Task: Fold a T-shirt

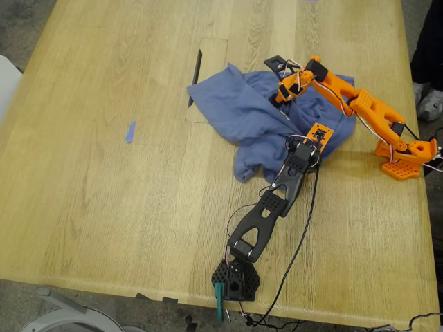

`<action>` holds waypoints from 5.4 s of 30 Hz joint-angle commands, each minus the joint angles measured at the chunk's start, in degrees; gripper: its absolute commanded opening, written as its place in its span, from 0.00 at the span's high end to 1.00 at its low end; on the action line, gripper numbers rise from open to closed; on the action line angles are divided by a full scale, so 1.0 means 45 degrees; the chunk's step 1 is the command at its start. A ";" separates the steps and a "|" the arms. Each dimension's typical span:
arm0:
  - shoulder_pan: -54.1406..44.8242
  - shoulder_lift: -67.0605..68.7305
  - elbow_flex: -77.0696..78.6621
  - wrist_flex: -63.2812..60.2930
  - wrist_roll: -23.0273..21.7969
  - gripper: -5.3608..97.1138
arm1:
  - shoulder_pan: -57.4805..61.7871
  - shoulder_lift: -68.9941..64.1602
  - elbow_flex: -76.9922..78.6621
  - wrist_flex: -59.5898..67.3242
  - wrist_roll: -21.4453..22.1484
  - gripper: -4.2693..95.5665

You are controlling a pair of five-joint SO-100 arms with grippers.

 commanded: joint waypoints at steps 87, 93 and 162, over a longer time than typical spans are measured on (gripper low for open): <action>-0.4531 1.8164 0.5410 -0.4980 0.0234 0.95 | -0.0469 1.1602 -0.1152 -0.5234 -0.1270 0.95; -0.4453 1.8359 0.5410 -0.6172 0.0176 0.95 | -0.0625 1.1680 -0.1230 -0.5957 -0.1523 0.95; 0.1445 1.6973 0.3418 -0.0449 -0.0859 0.95 | -0.3301 2.1992 1.2930 -0.7246 -0.2852 0.93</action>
